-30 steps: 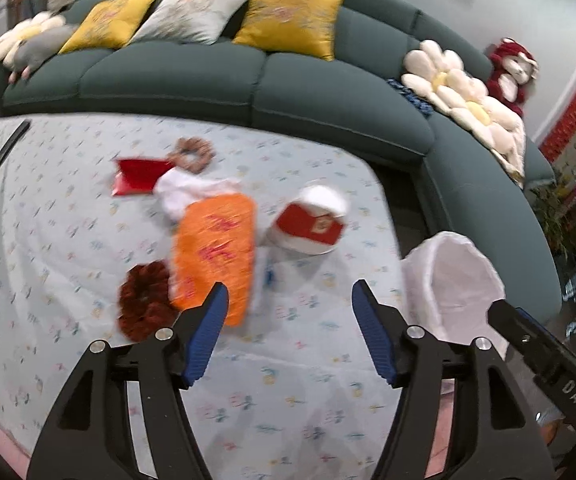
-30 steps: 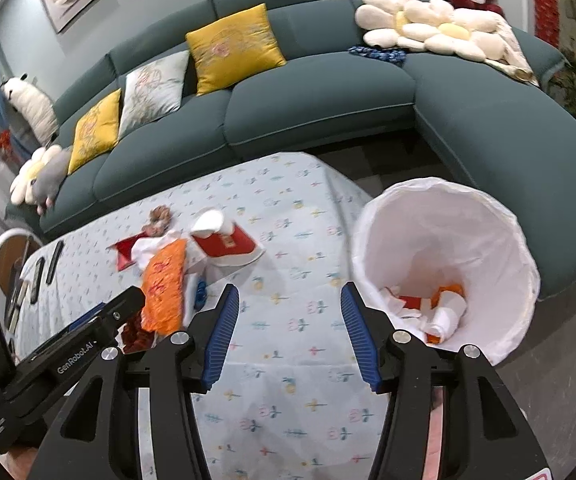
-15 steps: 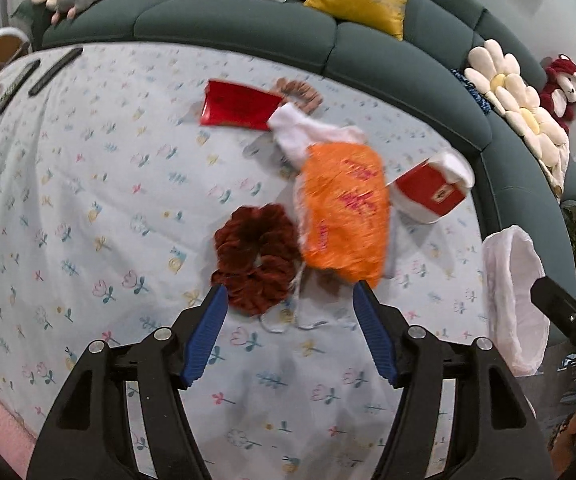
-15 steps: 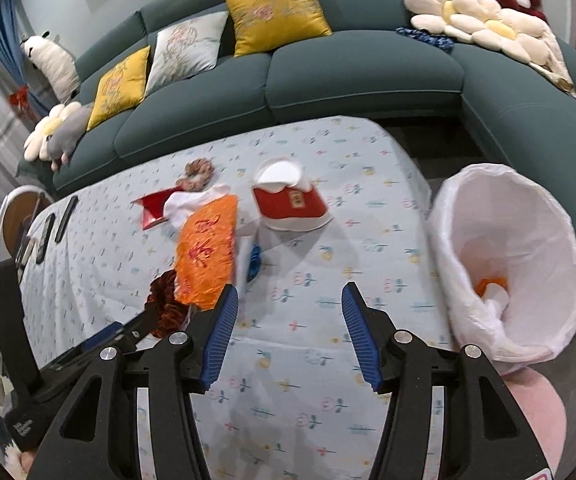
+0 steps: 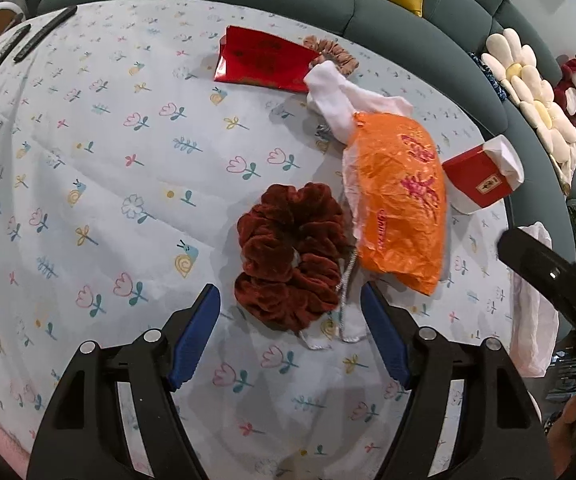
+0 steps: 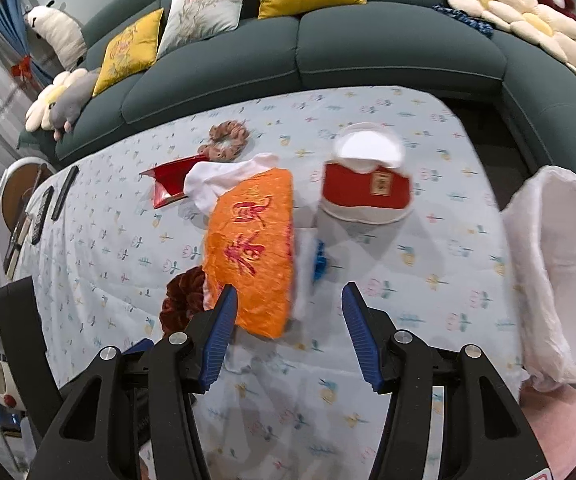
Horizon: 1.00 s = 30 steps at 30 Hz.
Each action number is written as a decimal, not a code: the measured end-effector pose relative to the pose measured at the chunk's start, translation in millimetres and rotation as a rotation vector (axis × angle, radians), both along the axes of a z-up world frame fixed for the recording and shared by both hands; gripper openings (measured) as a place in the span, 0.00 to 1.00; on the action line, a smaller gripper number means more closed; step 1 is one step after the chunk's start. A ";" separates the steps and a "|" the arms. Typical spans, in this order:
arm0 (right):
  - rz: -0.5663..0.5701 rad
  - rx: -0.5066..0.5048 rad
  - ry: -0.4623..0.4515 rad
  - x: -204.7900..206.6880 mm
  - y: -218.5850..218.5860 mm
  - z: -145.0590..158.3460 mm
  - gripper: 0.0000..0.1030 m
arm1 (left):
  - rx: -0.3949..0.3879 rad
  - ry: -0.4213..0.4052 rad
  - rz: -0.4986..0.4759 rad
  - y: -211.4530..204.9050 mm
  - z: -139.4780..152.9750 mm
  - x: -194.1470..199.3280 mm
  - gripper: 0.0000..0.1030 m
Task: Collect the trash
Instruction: 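Grasp the orange packet with the right tool while the left tool grasps the dark red scrunchie, then carry the orange packet and scrunchie with both tools over the white bin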
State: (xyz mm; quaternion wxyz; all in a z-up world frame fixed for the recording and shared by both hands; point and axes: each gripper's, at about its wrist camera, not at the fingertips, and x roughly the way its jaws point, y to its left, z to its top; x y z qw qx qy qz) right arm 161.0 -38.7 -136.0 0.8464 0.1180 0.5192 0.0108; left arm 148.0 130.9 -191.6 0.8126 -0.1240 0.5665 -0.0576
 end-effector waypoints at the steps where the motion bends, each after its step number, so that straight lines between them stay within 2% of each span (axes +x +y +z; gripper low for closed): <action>1: 0.005 -0.003 0.006 4.5 4.2 -2.6 0.52 | -0.002 0.003 0.001 1.5 -1.8 1.9 0.67; 5: 0.022 -0.020 0.036 20.5 18.4 -17.6 0.52 | -0.022 0.016 0.005 6.6 -8.2 7.9 0.63; 7: 0.024 -0.021 0.052 26.2 22.6 -24.8 0.52 | -0.027 0.023 -0.001 7.7 -11.6 10.2 0.56; 11: 0.029 -0.023 0.080 32.4 27.3 -36.4 0.52 | -0.031 0.018 -0.016 7.9 -13.7 12.3 0.50; 13: 0.032 -0.028 0.097 34.1 29.5 -43.5 0.52 | -0.045 0.020 -0.018 8.5 -14.1 13.1 0.42; 14: 0.035 -0.026 0.108 34.6 29.7 -47.3 0.50 | -0.050 0.021 -0.018 8.6 -14.3 13.6 0.40; 18: 0.040 0.017 0.139 31.3 27.3 -59.4 0.29 | -0.076 0.027 -0.020 9.0 -15.1 14.3 0.29; 21: 0.060 0.021 0.131 26.5 28.1 -56.8 0.18 | -0.065 0.013 -0.022 8.1 -11.2 13.1 0.22; 23: 0.064 0.017 0.119 23.4 27.5 -51.5 0.17 | -0.059 0.004 -0.018 7.9 -6.6 12.5 0.15; 30: 0.040 0.063 0.045 10.3 11.7 -18.6 0.15 | -0.056 -0.037 -0.028 2.3 12.8 6.0 0.14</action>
